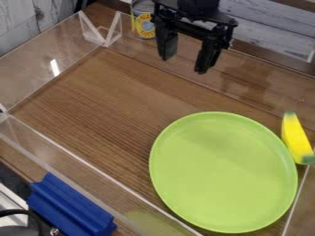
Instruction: Put the banana in the green plate
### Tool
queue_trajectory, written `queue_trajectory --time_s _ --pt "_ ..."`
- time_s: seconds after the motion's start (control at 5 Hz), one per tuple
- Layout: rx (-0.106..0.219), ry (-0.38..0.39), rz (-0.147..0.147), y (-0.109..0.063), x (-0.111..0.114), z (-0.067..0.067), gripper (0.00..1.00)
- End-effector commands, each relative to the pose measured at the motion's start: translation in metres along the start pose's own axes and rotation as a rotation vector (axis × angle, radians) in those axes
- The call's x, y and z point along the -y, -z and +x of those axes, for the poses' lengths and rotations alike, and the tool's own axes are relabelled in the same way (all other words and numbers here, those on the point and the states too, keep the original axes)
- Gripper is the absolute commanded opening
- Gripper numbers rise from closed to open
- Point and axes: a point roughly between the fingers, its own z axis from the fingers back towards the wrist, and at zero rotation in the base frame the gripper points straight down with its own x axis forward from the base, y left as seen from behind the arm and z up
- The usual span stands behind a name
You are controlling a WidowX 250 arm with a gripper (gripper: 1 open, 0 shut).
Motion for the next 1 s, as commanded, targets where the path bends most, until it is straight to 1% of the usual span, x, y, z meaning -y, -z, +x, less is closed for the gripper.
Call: queue_trajectory --time_s 0.0,0.2,0.4,0.6,0.8 --pt "-0.014 0.046 -0.007 0.005 0.018 0.004 1.0" --pt "-0.014 0.144 -0.013 0.006 0.046 0.009 1.0" --pt "-0.002 0.243 -0.009 0.009 0.083 0.018 1.0" --pt "0.014 0.324 -0.007 0.012 0.106 0.022 1.0" --pt "0.026 0.383 -0.007 0.016 0.12 0.023 1.0"
